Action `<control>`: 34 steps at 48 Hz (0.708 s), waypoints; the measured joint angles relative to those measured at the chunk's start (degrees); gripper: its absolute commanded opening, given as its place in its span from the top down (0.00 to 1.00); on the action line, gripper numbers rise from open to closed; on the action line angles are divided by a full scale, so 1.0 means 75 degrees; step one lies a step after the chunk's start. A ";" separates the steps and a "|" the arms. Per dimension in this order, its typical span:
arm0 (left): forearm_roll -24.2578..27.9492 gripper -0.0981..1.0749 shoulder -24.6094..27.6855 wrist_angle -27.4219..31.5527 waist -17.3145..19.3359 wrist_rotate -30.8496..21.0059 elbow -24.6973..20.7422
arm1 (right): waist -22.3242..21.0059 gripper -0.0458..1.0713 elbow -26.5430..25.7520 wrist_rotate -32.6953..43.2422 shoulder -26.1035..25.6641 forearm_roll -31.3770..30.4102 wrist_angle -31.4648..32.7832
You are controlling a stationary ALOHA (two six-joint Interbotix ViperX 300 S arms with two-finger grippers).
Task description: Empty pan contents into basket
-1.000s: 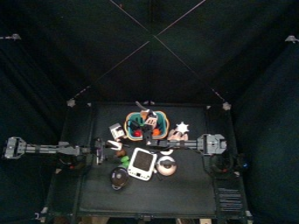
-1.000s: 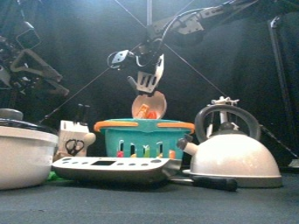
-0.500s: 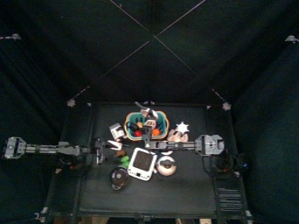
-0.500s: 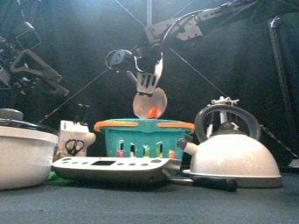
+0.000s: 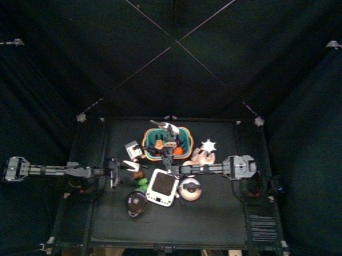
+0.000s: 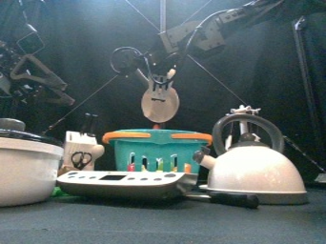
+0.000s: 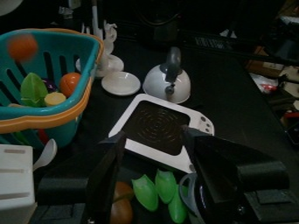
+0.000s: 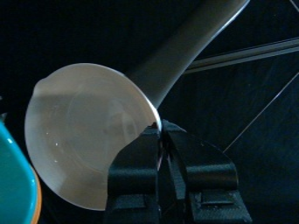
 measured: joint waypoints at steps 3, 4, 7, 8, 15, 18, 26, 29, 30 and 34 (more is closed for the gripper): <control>0.0012 0.15 0.0000 -0.0012 0.0000 -0.0012 0.0000 | 0.0000 0.72 0.0000 0.0000 0.0012 0.0199 0.0000; 0.0000 0.15 0.0000 0.0000 0.0000 -0.0012 0.0000 | 0.0000 0.72 0.0000 0.0000 0.0012 0.0246 0.0000; 0.0012 0.15 -0.0012 0.0000 0.0000 0.0000 0.0000 | 0.0023 0.72 0.0000 0.0000 0.0012 0.0340 0.0000; 0.0012 0.15 0.0000 0.0000 0.0000 -0.0012 0.0000 | 0.0023 0.72 0.0000 0.0000 0.0012 0.0363 0.0000; 0.0000 0.15 -0.0012 -0.0012 0.0000 0.0000 0.0000 | 0.0023 0.72 0.0000 0.0000 0.0012 0.0434 0.0000; 0.0000 0.15 0.0000 0.0000 0.0000 -0.0012 0.0000 | 0.0023 0.72 0.0000 0.0000 0.0012 0.0480 0.0000; 0.0000 0.15 0.0000 0.0000 0.0000 -0.0012 0.0000 | 0.0023 0.72 0.0000 0.0000 0.0012 0.0668 0.0000; 0.0000 0.15 -0.0012 -0.0012 0.0000 0.0000 0.0000 | 0.0023 0.72 0.0000 0.0000 0.0012 0.0738 0.0000; 0.0000 0.15 0.0000 0.0000 0.0000 -0.0012 0.0000 | 0.0023 0.72 0.0000 0.0000 0.0012 0.0773 0.0000; 0.0000 0.15 0.0000 0.0000 0.0000 -0.0023 -0.0012 | 0.0023 0.72 0.0000 0.0000 0.0012 0.0879 0.0000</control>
